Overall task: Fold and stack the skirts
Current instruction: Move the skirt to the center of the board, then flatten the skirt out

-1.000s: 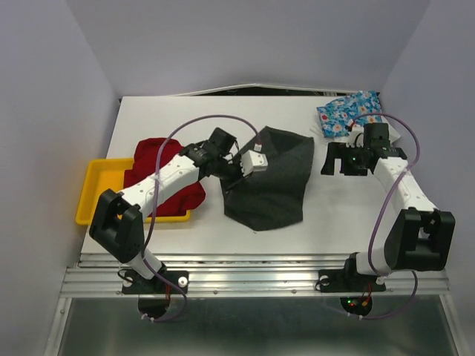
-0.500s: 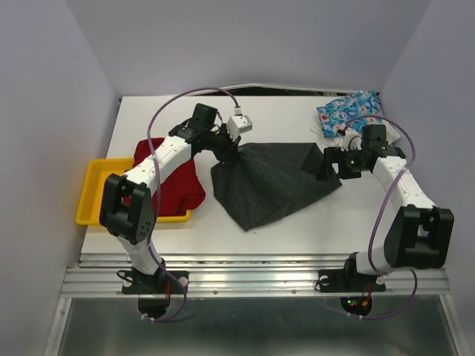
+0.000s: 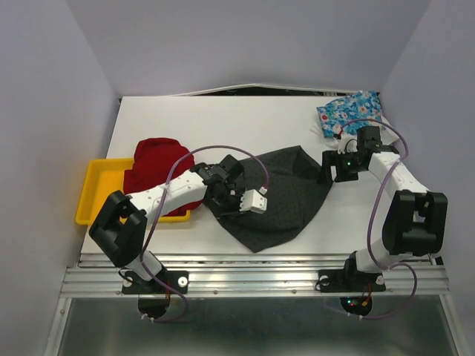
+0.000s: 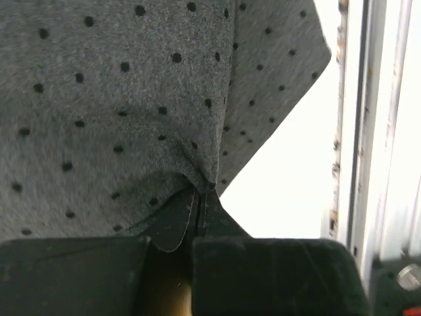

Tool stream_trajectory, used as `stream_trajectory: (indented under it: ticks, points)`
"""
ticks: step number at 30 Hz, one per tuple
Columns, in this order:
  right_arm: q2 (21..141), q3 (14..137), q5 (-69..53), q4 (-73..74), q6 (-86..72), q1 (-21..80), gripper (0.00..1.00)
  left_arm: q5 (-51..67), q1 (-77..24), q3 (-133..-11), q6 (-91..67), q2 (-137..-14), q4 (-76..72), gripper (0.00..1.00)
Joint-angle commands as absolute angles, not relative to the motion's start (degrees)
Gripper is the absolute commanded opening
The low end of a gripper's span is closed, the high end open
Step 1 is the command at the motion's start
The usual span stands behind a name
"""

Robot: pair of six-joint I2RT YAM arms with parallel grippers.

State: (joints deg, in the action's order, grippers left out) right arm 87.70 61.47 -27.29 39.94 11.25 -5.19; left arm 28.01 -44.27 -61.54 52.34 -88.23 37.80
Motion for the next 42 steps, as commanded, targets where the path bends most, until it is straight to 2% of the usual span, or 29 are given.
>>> stream_trajectory:
  ticks: [1, 8, 21, 25, 28, 30, 31, 32, 33, 35, 37, 38, 42]
  points:
    - [86.6, 63.9, -30.1, 39.2, 12.8, -5.1, 0.82, 26.8, -44.7, -62.6, 53.1, -85.3, 38.3, 0.00]
    - [89.4, 64.9, -33.1, 38.6, 10.7, -5.1, 0.79, 20.2, -53.7, -56.6, 49.8, -86.3, 32.1, 0.00]
    - [98.2, 68.2, -33.1, 35.9, 4.7, 5.8, 0.70, 21.0, -55.5, -58.4, 43.9, -91.8, 26.1, 0.00]
    - [101.3, 69.6, -28.4, 34.5, 3.3, 8.8, 0.67, 20.2, -55.5, -58.6, 41.5, -91.5, 24.3, 0.08]
    - [105.0, 71.1, -25.8, 33.6, 2.3, 9.6, 0.56, 20.1, -55.5, -58.4, 39.4, -90.6, 22.7, 0.12]
    - [108.0, 72.2, -25.1, 33.8, 2.1, 10.7, 0.45, 20.0, -55.5, -58.1, 37.0, -89.6, 21.2, 0.16]
    - [108.6, 73.2, -24.8, 33.8, 2.0, 10.7, 0.37, 20.2, -55.3, -58.3, 36.4, -89.2, 21.0, 0.18]
    - [109.2, 73.8, -24.4, 33.8, 1.7, 10.7, 0.15, 20.2, -55.1, -58.4, 35.6, -88.9, 20.7, 0.24]
    - [109.0, 74.4, -23.9, 34.1, 1.6, 10.7, 0.03, 20.1, -54.8, -58.6, 34.7, -87.8, 20.7, 0.27]
    - [107.0, 74.9, -22.2, 34.5, 2.0, 10.7, 0.01, 22.0, -52.6, -59.7, 32.3, -86.1, 21.2, 0.34]
    - [101.4, 74.3, -22.0, 34.5, 2.1, 10.7, 0.01, 27.6, -48.7, -60.8, 28.8, -81.7, 21.3, 0.46]
    - [99.2, 73.2, -22.2, 34.5, 2.9, 10.7, 0.01, 30.2, -42.9, -61.5, 27.3, -80.1, 21.1, 0.52]
    - [88.3, 69.4, -25.6, 34.5, 5.4, 10.7, 0.01, 35.8, -30.6, -68.0, 20.6, -76.3, 18.7, 0.56]
